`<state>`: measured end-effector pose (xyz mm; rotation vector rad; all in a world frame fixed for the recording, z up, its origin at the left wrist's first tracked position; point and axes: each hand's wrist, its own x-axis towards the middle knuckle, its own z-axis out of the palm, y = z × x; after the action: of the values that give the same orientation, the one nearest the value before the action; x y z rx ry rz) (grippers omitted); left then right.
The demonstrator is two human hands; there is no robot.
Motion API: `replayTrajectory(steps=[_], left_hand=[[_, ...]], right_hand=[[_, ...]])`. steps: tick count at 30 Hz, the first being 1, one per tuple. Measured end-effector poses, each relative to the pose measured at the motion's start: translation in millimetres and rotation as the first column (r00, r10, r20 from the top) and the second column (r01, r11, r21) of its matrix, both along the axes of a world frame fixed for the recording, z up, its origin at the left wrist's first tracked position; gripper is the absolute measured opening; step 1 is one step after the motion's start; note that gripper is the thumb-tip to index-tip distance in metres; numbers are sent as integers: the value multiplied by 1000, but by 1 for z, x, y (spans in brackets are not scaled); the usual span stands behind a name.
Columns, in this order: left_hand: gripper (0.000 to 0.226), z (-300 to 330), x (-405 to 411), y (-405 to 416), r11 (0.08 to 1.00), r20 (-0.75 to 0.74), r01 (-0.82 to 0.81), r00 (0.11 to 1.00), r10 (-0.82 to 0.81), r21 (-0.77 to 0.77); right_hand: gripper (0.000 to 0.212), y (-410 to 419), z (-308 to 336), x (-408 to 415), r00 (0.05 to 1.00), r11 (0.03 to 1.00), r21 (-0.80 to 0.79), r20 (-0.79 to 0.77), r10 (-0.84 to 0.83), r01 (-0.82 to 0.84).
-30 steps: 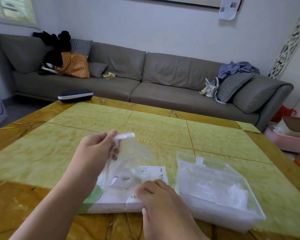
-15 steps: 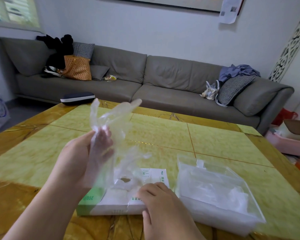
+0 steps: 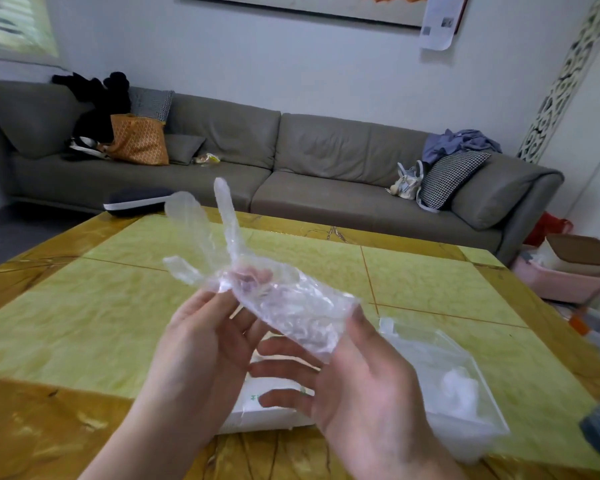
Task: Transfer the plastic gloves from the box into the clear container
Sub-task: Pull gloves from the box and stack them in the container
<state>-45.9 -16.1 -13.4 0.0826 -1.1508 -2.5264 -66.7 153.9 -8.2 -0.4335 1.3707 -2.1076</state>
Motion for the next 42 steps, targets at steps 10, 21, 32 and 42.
replayTrajectory(steps=[10, 21, 32, 42], left_hand=[[29, -4, -1, 37, 910, -23, -109, 994, 109, -401], [73, 4, -9, 41, 887, 291, 389, 903, -315, -250], [39, 1, -10, 65, 847, 329, 286, 934, -142, -447], [23, 26, -37, 131, -95, -55, -53, 998, 20, -994]], right_hand=[[56, 45, 20, -21, 968, 978, -42, 157, -196, 204], [29, 96, 8, -47, 854, 853, 316, -459, -246, 416], [11, 133, 1, -69, 824, 765, 310, -267, -500, 565], [18, 148, -8, -85, 817, 476, 664, -460, -349, 577]])
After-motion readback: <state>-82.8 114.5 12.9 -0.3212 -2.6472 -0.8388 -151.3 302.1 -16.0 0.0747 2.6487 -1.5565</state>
